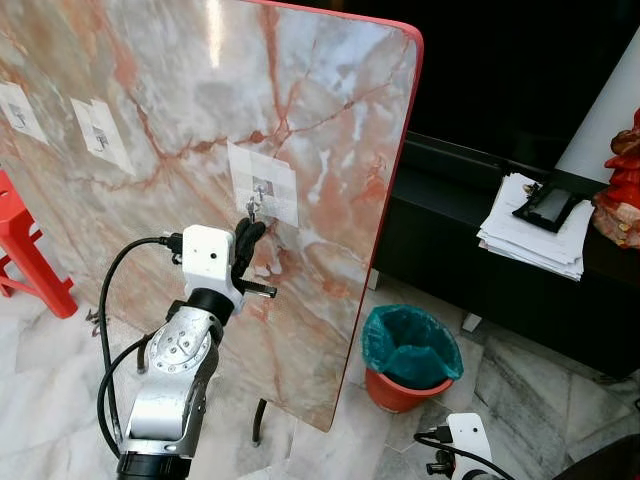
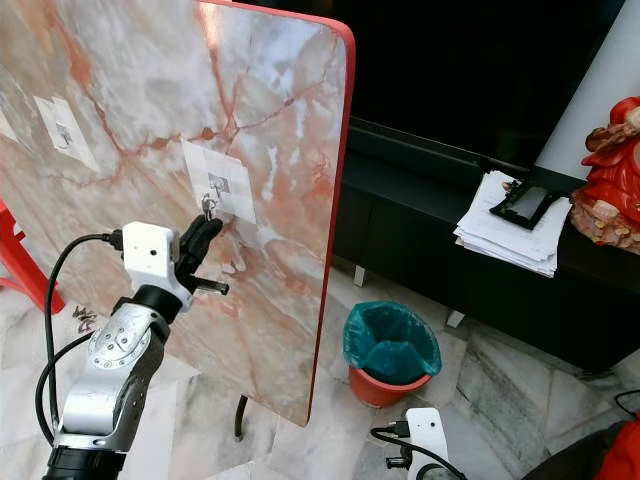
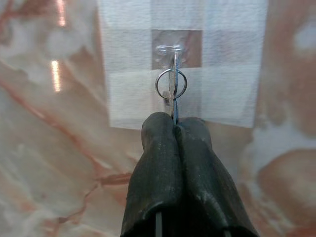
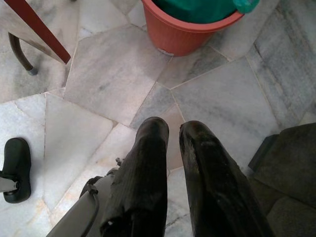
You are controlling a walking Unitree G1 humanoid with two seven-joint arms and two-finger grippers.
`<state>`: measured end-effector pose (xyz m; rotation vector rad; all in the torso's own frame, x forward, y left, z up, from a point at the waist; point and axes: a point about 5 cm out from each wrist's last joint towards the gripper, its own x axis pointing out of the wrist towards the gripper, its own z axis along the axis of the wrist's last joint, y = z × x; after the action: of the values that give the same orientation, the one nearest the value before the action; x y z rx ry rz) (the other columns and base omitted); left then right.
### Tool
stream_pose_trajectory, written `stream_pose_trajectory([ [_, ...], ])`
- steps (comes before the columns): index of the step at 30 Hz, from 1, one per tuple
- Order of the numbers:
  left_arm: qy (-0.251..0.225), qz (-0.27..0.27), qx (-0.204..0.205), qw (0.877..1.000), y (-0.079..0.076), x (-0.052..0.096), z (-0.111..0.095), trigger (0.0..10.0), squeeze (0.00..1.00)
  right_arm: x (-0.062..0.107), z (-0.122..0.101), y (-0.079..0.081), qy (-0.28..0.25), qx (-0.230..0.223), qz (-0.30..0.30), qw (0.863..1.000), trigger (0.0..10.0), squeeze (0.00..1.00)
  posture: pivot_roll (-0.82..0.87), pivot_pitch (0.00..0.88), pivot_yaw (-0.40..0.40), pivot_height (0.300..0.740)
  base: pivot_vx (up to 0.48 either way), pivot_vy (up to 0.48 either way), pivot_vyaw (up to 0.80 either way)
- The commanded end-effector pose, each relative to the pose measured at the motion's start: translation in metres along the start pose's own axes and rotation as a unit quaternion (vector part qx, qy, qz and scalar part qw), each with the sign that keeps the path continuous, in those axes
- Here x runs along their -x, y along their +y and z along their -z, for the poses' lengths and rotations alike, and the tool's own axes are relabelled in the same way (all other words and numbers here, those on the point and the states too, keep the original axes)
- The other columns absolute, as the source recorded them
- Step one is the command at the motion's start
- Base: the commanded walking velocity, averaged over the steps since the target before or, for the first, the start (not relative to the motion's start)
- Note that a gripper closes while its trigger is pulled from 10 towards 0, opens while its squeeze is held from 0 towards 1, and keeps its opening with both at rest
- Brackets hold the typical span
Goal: Hang keys on a hook
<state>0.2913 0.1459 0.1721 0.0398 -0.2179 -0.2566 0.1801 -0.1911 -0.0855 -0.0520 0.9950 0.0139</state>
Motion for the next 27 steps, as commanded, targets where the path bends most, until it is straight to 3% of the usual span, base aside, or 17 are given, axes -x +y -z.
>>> stream_pose_trajectory([
  [1,0.011,0.020,0.001,1.000,-0.0036,-0.0028,0.0015,10.0,0.00,0.0001,-0.0011,-0.0026,0.000,0.004,0.002,1.000,10.0,0.00,-0.05,0.000,-0.075,0.740,0.000,0.000,0.00],
  [27,0.011,0.042,0.007,0.999,-0.0049,-0.0029,-0.0040,10.0,0.00,0.0001,-0.0013,-0.0025,0.000,0.004,0.000,1.000,10.0,0.00,-0.05,0.000,-0.076,0.740,0.000,0.000,0.00],
])
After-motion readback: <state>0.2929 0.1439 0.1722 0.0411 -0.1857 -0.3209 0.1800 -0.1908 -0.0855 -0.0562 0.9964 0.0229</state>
